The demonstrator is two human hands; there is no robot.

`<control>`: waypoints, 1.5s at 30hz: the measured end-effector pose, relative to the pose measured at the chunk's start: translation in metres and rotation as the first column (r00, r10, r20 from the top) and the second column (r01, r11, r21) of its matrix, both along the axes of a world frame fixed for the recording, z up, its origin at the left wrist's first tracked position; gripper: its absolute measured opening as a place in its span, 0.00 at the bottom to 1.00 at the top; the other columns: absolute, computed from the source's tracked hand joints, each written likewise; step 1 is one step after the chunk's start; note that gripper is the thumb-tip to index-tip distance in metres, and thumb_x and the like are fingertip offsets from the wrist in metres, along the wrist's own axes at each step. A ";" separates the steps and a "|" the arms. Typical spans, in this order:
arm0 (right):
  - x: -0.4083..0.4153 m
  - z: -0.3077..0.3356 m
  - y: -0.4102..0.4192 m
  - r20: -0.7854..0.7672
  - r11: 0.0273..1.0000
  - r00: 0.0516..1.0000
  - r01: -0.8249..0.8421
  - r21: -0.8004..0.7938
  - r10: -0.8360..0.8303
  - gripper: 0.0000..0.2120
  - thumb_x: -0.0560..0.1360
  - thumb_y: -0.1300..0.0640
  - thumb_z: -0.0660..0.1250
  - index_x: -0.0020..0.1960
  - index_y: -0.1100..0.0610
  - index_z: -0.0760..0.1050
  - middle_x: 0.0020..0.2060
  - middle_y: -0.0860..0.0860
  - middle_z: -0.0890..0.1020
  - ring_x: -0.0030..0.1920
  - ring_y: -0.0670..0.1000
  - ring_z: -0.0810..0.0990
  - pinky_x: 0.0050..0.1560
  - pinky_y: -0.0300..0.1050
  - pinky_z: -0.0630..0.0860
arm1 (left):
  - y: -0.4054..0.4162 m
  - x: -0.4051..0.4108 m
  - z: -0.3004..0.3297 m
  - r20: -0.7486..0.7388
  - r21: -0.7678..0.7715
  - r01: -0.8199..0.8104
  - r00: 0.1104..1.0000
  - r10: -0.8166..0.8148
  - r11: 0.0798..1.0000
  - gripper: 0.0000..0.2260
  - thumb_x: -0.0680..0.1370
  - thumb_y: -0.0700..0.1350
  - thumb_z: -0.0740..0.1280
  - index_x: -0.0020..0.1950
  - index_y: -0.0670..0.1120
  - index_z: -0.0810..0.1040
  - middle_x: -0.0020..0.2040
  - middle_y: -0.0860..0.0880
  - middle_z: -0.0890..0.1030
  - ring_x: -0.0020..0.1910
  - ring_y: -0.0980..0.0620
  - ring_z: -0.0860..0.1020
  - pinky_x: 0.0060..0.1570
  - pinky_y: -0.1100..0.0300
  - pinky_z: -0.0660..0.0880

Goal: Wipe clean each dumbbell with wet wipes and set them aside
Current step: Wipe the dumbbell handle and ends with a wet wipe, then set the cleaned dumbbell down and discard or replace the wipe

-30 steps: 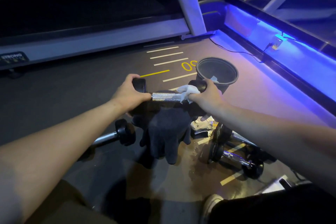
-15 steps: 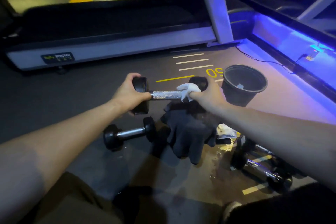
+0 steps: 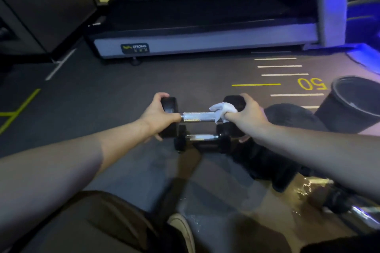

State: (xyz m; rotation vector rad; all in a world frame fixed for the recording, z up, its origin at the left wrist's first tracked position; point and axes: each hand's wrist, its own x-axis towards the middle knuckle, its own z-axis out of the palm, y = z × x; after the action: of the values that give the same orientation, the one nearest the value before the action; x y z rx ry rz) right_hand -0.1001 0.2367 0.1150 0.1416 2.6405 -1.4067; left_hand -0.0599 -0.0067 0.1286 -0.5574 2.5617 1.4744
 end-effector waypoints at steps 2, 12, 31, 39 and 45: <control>0.003 -0.012 -0.004 0.038 1.000 0.999 0.014 -0.012 -0.014 0.32 0.59 0.50 0.72 0.62 0.45 0.70 0.50 0.50 0.79 0.46 0.55 0.80 0.21 0.54 0.78 | -0.003 0.002 -0.012 0.013 0.004 0.010 1.000 -0.010 1.000 0.30 0.70 0.45 0.74 0.67 0.60 0.64 0.53 0.53 0.75 0.44 0.40 0.83 0.30 0.40 0.80; 0.019 -0.095 0.003 0.193 0.997 0.978 0.069 0.039 -0.076 0.34 0.61 0.51 0.74 0.66 0.43 0.67 0.50 0.52 0.78 0.43 0.57 0.81 0.22 0.55 0.79 | 0.006 0.010 -0.107 0.119 0.073 0.023 0.992 -0.031 0.997 0.36 0.61 0.51 0.74 0.67 0.64 0.64 0.53 0.53 0.78 0.46 0.44 0.82 0.28 0.46 0.81; 0.014 -0.211 0.031 0.287 0.967 0.935 -0.241 0.080 0.209 0.16 0.75 0.58 0.72 0.44 0.39 0.71 0.44 0.32 0.74 0.47 0.20 0.72 0.48 0.17 0.62 | 0.020 0.006 -0.239 0.232 -0.101 0.139 0.966 -0.113 0.985 0.42 0.70 0.38 0.77 0.78 0.49 0.59 0.64 0.46 0.77 0.63 0.47 0.76 0.60 0.59 0.70; 0.017 -0.206 0.026 0.366 0.975 0.930 -0.108 0.197 0.029 0.31 0.70 0.42 0.70 0.69 0.44 0.62 0.57 0.47 0.73 0.60 0.56 0.77 0.56 0.47 0.71 | 0.011 0.003 -0.229 0.318 -0.107 0.185 0.937 -0.143 0.977 0.43 0.73 0.45 0.77 0.80 0.49 0.54 0.72 0.46 0.72 0.69 0.45 0.72 0.67 0.54 0.69; 0.039 -0.188 0.021 0.101 0.937 0.990 -0.124 0.326 0.095 0.07 0.75 0.49 0.66 0.47 0.51 0.72 0.52 0.49 0.70 0.49 0.53 0.76 0.49 0.53 0.76 | -0.002 0.015 -0.204 0.292 -0.209 0.218 0.944 -0.152 0.953 0.39 0.74 0.47 0.76 0.79 0.50 0.57 0.74 0.43 0.69 0.71 0.42 0.70 0.68 0.52 0.68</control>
State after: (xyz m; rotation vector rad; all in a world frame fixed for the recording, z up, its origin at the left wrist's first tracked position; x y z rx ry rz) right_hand -0.0610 0.2581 -0.0730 0.0855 2.7439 -0.8933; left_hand -0.0448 -0.0089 -0.0756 -0.4903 2.5030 0.9612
